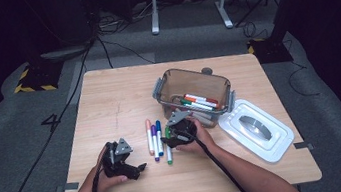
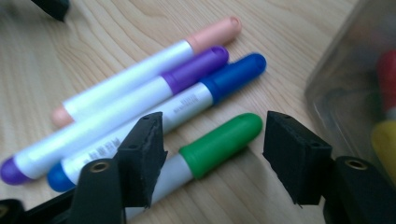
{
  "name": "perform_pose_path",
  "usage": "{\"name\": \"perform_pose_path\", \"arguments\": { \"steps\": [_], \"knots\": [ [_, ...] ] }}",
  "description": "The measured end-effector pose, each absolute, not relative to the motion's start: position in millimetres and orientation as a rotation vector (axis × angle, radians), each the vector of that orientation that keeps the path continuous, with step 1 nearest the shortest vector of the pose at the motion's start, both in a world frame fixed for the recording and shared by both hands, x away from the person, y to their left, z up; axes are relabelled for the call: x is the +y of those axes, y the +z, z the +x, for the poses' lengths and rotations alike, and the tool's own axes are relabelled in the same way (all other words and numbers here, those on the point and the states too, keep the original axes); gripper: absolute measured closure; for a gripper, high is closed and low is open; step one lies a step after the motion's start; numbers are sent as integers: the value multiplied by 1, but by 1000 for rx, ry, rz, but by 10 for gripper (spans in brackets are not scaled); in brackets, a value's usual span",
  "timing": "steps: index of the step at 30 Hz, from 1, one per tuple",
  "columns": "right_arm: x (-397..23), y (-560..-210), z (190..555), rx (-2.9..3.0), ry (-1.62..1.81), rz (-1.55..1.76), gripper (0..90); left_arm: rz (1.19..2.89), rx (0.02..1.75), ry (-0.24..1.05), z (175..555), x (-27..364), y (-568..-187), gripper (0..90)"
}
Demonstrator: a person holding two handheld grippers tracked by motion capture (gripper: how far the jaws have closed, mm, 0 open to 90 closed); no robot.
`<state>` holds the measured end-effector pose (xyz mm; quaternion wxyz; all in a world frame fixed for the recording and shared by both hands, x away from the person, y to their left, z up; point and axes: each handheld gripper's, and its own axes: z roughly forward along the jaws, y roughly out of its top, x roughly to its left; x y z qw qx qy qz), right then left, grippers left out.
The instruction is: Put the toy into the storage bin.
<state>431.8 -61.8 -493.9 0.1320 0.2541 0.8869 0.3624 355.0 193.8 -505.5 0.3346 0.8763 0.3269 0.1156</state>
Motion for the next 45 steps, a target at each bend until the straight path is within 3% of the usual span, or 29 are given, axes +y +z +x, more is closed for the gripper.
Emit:
{"name": "perform_pose_path", "arguments": {
  "steps": [8,15,33,36,41,45],
  "knots": [
    [-88,-493,435,2611,1043,783,632,2287,853,302,355,194,-505,4],
    [-117,-493,426,2625,1062,761,735,2286,854,302,355,194,-506,4],
    [-172,-491,377,2714,1071,652,738,2285,853,303,355,194,-506,4],
    [-179,-490,369,2725,1066,648,689,2285,854,303,355,194,-506,5],
    [-180,-491,368,2733,1069,635,530,2285,854,303,355,194,-506,5],
    [-172,-493,373,2712,1089,613,516,2285,855,303,355,194,-506,5]
  ]
}}
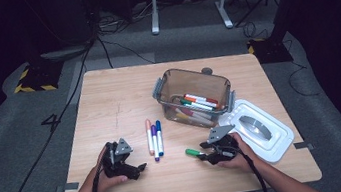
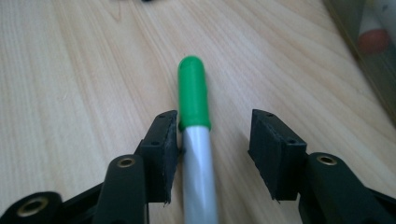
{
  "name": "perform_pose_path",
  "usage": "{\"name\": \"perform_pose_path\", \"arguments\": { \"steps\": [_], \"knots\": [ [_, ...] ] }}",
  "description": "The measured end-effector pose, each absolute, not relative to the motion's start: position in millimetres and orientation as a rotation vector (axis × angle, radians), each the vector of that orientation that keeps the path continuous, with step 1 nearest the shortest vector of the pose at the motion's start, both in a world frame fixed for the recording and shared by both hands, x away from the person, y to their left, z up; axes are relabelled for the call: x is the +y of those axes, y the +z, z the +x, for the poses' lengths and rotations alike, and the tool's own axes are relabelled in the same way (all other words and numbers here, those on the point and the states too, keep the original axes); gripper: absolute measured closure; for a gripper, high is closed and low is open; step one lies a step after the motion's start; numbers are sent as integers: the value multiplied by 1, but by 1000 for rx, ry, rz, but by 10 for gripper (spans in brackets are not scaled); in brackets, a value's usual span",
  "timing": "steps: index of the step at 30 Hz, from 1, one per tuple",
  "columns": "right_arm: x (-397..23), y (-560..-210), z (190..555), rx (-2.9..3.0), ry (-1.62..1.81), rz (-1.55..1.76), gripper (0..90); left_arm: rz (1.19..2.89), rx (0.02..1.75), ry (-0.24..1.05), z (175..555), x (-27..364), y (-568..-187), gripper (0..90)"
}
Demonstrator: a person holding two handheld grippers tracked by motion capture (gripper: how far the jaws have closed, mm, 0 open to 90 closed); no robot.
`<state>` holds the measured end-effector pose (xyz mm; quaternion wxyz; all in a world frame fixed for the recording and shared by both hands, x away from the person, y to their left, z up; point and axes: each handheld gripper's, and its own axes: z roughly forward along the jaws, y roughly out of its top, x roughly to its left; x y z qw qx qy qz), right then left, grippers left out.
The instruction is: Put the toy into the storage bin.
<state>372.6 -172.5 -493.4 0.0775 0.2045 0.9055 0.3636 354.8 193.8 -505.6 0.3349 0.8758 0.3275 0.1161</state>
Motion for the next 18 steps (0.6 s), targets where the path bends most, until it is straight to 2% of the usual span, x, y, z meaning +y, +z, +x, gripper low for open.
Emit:
{"name": "perform_pose_path", "arguments": {
  "steps": [3,5,11,18],
  "knots": [
    [-167,-495,374,2694,1094,607,516,2285,857,302,355,194,-506,5],
    [-165,-496,373,2682,1110,608,547,2284,854,302,355,194,-506,4],
    [-163,-495,370,2704,1115,564,728,2284,855,302,355,194,-506,5],
    [-167,-495,369,2680,1117,585,744,2285,855,303,355,194,-506,4]
  ]
}}
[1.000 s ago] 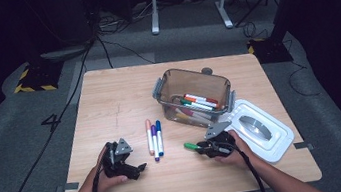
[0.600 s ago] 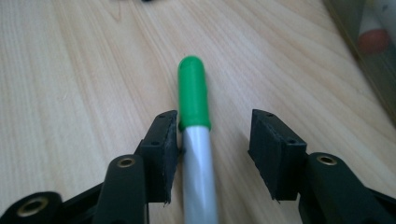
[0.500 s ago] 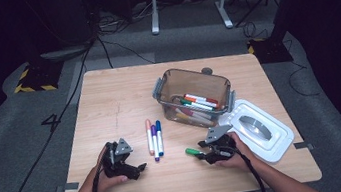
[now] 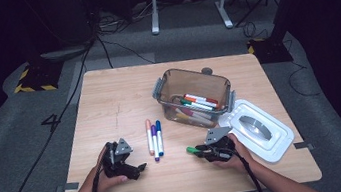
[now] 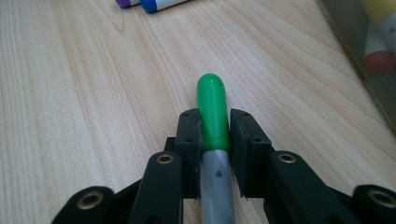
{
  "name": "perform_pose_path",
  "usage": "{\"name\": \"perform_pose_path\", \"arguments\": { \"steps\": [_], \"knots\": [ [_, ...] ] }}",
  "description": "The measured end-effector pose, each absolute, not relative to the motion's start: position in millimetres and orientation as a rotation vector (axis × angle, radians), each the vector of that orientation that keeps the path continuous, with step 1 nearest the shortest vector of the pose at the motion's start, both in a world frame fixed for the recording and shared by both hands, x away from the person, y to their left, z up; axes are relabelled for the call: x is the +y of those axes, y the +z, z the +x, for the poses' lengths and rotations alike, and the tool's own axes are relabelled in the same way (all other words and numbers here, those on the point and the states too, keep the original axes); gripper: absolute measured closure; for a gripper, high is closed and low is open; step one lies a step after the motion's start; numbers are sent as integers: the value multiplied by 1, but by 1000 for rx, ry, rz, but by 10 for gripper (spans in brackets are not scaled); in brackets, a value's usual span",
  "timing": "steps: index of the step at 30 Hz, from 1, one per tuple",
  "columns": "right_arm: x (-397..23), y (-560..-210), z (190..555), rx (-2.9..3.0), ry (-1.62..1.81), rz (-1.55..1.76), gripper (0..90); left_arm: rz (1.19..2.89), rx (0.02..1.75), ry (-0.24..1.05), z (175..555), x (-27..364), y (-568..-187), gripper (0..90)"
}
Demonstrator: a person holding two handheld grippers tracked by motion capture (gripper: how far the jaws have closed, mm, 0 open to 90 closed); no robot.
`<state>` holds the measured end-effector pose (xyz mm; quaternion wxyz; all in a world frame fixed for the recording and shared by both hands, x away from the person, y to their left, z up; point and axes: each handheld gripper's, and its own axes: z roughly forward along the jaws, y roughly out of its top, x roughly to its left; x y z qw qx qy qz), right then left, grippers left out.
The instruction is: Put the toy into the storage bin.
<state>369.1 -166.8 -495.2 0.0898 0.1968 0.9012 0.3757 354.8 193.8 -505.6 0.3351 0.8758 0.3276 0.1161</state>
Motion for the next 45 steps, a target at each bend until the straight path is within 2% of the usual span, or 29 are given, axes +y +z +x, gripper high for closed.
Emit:
{"name": "perform_pose_path", "arguments": {
  "steps": [6,17,37,45],
  "knots": [
    [-176,-491,371,2671,1141,614,745,2285,855,303,355,194,-506,4],
    [-203,-459,365,2552,1296,656,745,2284,856,302,355,194,-506,4],
    [-233,-394,359,2385,1424,669,746,2284,856,302,355,194,-506,4],
    [-243,-357,361,2349,1402,637,747,2284,856,302,355,194,-506,4]
  ]
}}
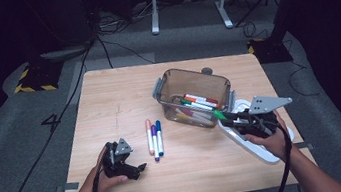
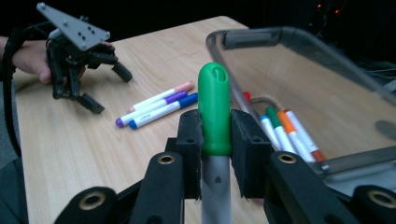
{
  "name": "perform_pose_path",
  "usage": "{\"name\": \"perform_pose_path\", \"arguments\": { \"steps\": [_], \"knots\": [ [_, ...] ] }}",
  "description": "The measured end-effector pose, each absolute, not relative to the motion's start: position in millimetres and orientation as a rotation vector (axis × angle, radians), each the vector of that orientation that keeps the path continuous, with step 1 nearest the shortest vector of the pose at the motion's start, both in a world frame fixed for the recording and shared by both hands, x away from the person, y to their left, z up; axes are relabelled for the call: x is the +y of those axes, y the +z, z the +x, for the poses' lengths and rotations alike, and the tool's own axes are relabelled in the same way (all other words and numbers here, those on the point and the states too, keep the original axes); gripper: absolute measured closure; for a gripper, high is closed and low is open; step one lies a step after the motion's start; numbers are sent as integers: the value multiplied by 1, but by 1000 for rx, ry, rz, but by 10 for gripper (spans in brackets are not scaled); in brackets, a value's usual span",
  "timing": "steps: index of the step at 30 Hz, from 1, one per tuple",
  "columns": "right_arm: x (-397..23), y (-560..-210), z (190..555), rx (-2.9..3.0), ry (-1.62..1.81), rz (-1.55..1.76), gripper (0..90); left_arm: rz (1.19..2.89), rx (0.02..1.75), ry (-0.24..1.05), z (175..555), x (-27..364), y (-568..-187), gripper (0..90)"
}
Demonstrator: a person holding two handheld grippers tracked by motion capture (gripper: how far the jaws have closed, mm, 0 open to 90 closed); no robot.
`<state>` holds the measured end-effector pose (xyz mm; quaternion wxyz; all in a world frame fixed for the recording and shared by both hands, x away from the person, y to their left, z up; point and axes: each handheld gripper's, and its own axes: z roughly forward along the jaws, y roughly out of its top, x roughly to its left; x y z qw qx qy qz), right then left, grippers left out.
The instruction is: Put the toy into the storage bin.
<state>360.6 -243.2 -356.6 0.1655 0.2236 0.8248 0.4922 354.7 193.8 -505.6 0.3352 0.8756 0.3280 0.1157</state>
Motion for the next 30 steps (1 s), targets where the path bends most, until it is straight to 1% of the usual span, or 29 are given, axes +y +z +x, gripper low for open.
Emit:
{"name": "perform_pose_path", "arguments": {
  "steps": [6,14,22,30],
  "knots": [
    [-244,-330,376,2342,1379,622,746,2282,863,303,355,193,-506,4],
    [-233,-299,402,2338,1303,581,746,2282,864,301,355,193,-506,4],
    [-216,-286,431,2350,1275,583,746,2285,858,304,356,193,-506,3],
    [-198,-292,460,2389,1229,607,746,2285,858,304,356,193,-506,4]
  ]
}}
